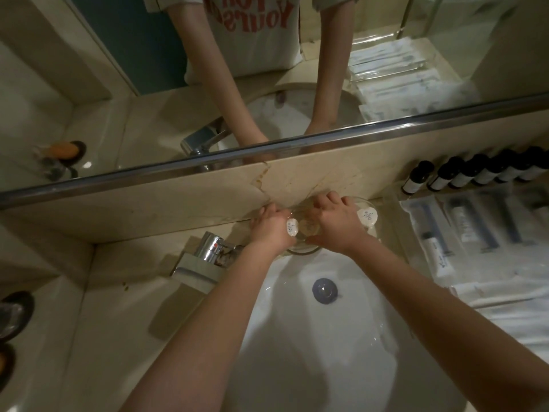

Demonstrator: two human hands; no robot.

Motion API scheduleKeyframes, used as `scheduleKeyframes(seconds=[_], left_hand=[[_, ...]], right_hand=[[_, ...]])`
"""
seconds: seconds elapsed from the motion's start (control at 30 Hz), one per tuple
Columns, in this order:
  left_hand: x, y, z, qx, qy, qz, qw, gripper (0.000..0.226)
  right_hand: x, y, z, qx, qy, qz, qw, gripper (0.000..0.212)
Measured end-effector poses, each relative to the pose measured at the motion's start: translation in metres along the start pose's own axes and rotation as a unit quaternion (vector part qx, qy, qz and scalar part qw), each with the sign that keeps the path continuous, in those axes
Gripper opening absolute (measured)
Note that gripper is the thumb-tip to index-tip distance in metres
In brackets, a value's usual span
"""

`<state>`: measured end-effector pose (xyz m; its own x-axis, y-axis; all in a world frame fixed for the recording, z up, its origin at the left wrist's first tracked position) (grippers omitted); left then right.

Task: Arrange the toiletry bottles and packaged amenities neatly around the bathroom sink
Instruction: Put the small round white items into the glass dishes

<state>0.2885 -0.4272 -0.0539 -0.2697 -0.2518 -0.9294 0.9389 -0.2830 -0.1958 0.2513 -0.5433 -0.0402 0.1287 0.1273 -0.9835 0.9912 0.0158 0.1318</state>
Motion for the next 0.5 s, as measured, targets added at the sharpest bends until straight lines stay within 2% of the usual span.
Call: scheduleKeyframes(seconds=[0.1,0.23,0.5], left_hand=[[-0.0016,-0.0005,-0.0001,-0.004,-0.008,0.004,1.0,0.046],[-0.0005,-0.0003,0.0012,0.003,-0.011,-0.004,1.0,0.042],[-0.007,-0.0024,0.0027,0.012,-0.003,-0.012,1.0,0.05]], right_hand=[[-0.0017,0.0008,-0.0035,-0.006,-0.009,0.017,1.0,0.048],[-0.0012,0.0029,-0.0002,-0.011,-0.015,0.032,0.999,0.049],[-0.0035,0.0008,0.0029,0.007,0.022,-0.018,1.0,0.06]])
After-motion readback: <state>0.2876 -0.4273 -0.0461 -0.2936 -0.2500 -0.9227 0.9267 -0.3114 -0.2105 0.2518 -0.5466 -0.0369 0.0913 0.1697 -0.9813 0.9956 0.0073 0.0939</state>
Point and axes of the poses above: each hand's wrist, its own y-axis towards the middle knuckle, its own x-axis out of the palm, z = x × y, the point moved 7 cm from there along y, towards the middle knuckle, and after that the axes turned 12 degrees about z, right-handed, at the moved point
